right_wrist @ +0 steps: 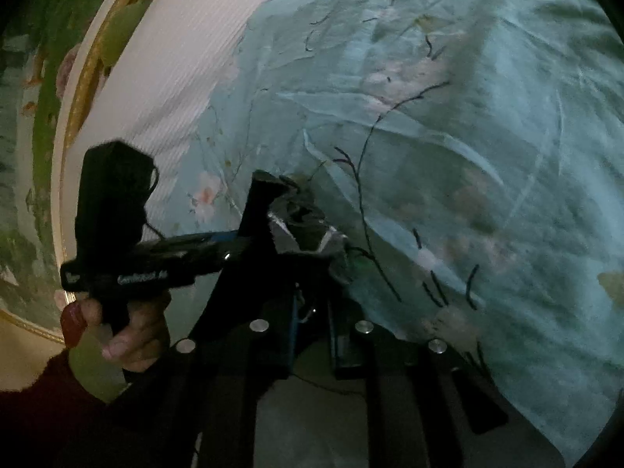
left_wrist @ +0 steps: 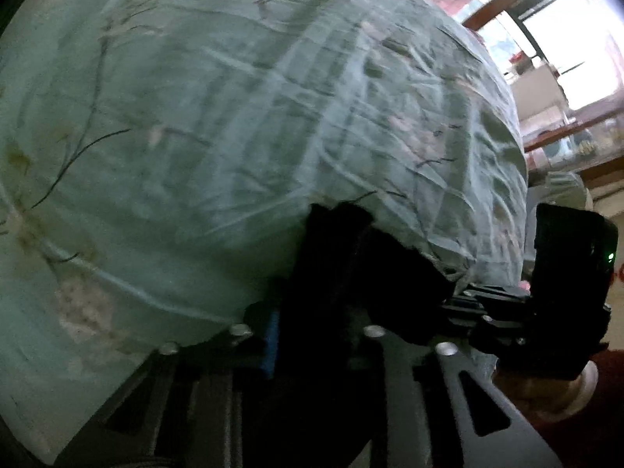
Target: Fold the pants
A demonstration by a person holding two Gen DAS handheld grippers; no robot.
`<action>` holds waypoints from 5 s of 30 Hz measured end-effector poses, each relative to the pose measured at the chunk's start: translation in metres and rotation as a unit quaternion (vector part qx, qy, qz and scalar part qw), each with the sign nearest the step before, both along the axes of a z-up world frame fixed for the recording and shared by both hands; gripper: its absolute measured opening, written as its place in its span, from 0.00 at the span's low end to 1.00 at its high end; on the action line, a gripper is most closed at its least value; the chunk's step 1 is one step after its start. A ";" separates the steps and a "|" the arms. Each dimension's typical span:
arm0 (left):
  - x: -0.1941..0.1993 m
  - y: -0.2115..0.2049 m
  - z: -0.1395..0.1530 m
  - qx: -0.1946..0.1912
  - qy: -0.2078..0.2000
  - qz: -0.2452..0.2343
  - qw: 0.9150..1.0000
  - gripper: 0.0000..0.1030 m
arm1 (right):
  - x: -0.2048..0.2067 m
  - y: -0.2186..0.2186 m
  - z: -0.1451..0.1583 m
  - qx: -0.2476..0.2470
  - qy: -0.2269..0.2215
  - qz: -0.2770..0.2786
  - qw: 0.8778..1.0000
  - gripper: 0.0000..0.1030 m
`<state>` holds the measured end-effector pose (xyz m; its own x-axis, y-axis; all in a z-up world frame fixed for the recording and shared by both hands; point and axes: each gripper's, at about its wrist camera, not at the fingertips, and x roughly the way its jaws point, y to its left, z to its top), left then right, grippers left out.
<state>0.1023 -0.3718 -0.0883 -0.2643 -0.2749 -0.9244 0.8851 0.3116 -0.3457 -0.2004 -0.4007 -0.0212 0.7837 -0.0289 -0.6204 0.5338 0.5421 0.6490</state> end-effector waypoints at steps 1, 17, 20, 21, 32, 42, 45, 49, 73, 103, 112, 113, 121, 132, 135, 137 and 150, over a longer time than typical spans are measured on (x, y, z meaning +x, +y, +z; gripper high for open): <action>-0.003 0.000 0.002 -0.004 -0.007 -0.004 1.000 0.13 | -0.003 -0.001 0.001 -0.001 -0.001 0.003 1.000 0.13; 0.000 0.079 0.089 -0.103 -0.030 0.065 0.992 0.08 | 0.024 0.048 0.062 -0.051 -0.073 0.161 0.983 0.12; 0.001 0.105 0.099 -0.113 -0.033 0.084 0.990 0.08 | 0.042 0.072 0.067 -0.054 -0.079 0.207 0.974 0.12; 0.001 0.112 0.101 -0.115 -0.035 0.090 0.989 0.08 | 0.045 0.077 0.067 -0.052 -0.080 0.220 0.971 0.12; 0.012 0.207 0.096 -0.120 -0.030 0.179 0.976 0.08 | 0.105 0.135 0.050 -0.038 -0.056 0.321 0.945 0.13; 0.019 0.265 0.056 -0.087 -0.023 0.237 0.967 0.08 | 0.142 0.175 0.011 -0.036 -0.001 0.376 0.926 0.13; 0.020 0.277 0.047 -0.081 -0.021 0.250 0.965 0.08 | 0.149 0.182 0.003 -0.040 0.015 0.388 0.921 0.13; 0.019 0.291 0.037 -0.070 -0.024 0.261 0.963 0.08 | 0.156 0.191 -0.006 -0.046 0.033 0.401 0.914 0.13; -0.008 0.431 0.043 -0.019 -0.040 0.477 0.878 0.28 | 0.202 0.264 -0.017 -0.138 0.125 0.493 0.850 0.54; -0.069 0.644 0.050 -0.032 0.001 0.716 0.697 0.41 | 0.313 0.411 -0.018 -0.180 0.099 0.639 0.741 0.57; -0.068 0.658 0.040 -0.038 0.017 0.734 0.678 0.44 | 0.335 0.435 -0.021 -0.182 0.102 0.656 0.725 0.57; -0.068 0.658 0.038 -0.041 0.022 0.735 0.677 0.45 | 0.337 0.436 -0.022 -0.182 0.103 0.657 0.724 0.57; -0.063 0.662 0.020 -0.054 0.054 0.745 0.663 0.47 | 0.353 0.455 -0.038 -0.185 0.117 0.677 0.703 0.57; -0.051 0.676 0.000 -0.073 0.076 0.765 0.635 0.49 | 0.389 0.486 -0.062 -0.206 0.138 0.708 0.661 0.57; -0.049 0.679 -0.007 -0.085 0.087 0.774 0.621 0.49 | 0.397 0.496 -0.071 -0.206 0.147 0.717 0.649 0.57; -0.048 0.680 -0.010 -0.090 0.087 0.778 0.616 0.49 | 0.402 0.503 -0.077 -0.199 0.151 0.724 0.643 0.57; -0.041 0.669 -0.010 -0.087 0.071 0.782 0.613 0.46 | 0.416 0.526 -0.101 -0.159 0.165 0.746 0.625 0.52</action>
<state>0.0612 0.2968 -0.0984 0.3736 -0.3865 -0.8432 -0.4915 0.6885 -0.5333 0.2153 0.1248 -0.1217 -0.0831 0.4184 -0.9044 -0.6441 0.6700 0.3691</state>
